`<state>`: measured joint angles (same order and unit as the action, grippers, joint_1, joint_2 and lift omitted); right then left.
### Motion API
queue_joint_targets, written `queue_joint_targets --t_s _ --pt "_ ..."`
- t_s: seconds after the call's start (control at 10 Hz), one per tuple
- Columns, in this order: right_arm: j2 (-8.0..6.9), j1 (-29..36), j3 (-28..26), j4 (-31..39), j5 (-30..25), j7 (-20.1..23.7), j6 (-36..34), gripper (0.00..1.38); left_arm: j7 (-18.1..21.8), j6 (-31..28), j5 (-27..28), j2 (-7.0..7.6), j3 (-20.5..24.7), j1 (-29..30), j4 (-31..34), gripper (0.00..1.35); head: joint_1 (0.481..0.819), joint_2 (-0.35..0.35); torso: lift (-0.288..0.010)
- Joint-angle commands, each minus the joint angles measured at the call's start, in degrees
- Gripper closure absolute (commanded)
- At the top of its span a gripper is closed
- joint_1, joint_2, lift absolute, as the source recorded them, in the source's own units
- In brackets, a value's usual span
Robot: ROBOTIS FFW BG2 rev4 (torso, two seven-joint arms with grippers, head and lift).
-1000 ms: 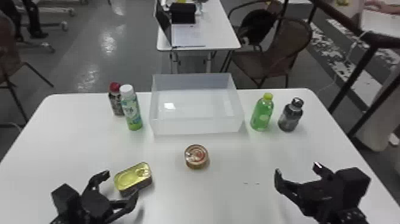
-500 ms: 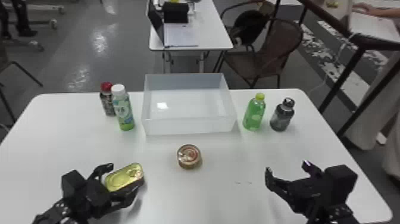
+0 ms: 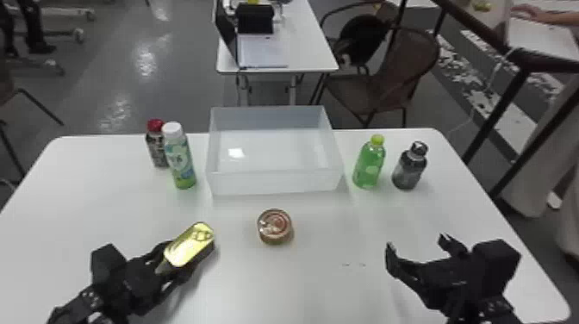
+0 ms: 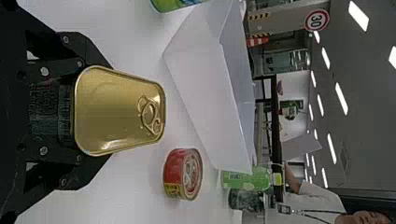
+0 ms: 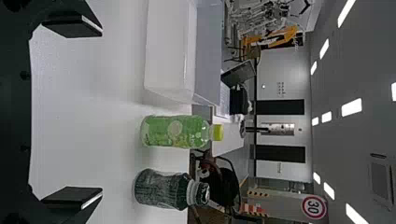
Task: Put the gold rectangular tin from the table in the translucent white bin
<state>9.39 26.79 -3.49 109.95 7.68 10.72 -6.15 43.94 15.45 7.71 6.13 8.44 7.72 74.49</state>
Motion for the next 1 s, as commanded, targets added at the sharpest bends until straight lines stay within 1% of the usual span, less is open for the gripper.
queue_joint_targets --t_s 0.0,0.1,0.2,0.3,0.4,0.5,0.6,0.7,0.8,0.9 --pt "-0.96 0.0 -0.9 0.0 -0.8 0.7 0.0 0.10 0.1 -0.8 0.1 -0.16 0.1 -0.2 0.0 0.83 0.695 -0.065 -0.089" --pt "-1.04 -0.1 -1.1 0.0 -0.9 1.0 0.0 0.10 -0.1 -1.8 -0.1 -0.60 0.5 -0.2 1.5 0.83 0.695 -0.068 -0.089" --pt "-1.04 0.0 -1.1 -0.1 -0.9 1.1 0.0 0.10 -0.7 -3.4 0.1 -1.39 1.5 0.3 5.1 0.83 0.695 -0.070 -0.089" --pt "-1.04 0.0 -1.1 -0.1 -0.9 1.2 0.0 0.10 -2.1 -5.7 -0.1 -2.18 2.1 0.8 10.4 0.83 0.695 -0.066 -0.089" --pt "-1.04 0.0 -1.1 -0.1 -0.9 1.2 -0.1 0.10 -3.1 -8.9 -1.3 -2.36 1.8 0.2 14.8 0.83 0.695 -0.058 -0.089" --pt "-1.04 0.0 -1.1 -0.2 -0.9 1.2 -0.1 0.10 -3.0 -13.2 -2.9 -1.74 0.6 -1.7 17.1 0.83 0.695 -0.054 -0.089" --pt "-1.04 -0.2 -1.1 -0.4 -0.7 1.2 -0.1 0.10 -1.1 -17.4 -3.5 -0.77 -1.1 -4.7 17.4 0.83 0.695 -0.055 -0.089" --pt "-1.13 -0.3 -1.1 -0.5 -0.7 1.2 -0.1 0.10 1.1 -21.1 -2.5 -0.51 -2.7 -8.2 17.4 0.83 0.695 -0.068 -0.089" --pt "-1.40 -0.6 -1.1 -0.8 -0.8 1.2 -0.1 0.10 2.3 -24.1 -0.9 -0.95 -4.5 -12.0 16.6 0.83 0.695 -0.087 -0.089" --pt "-1.75 -0.8 -1.0 -1.0 -0.9 1.3 -0.1 0.10 3.2 -24.7 -0.1 -1.83 -6.5 -16.3 13.0 0.83 0.695 -0.096 -0.089"
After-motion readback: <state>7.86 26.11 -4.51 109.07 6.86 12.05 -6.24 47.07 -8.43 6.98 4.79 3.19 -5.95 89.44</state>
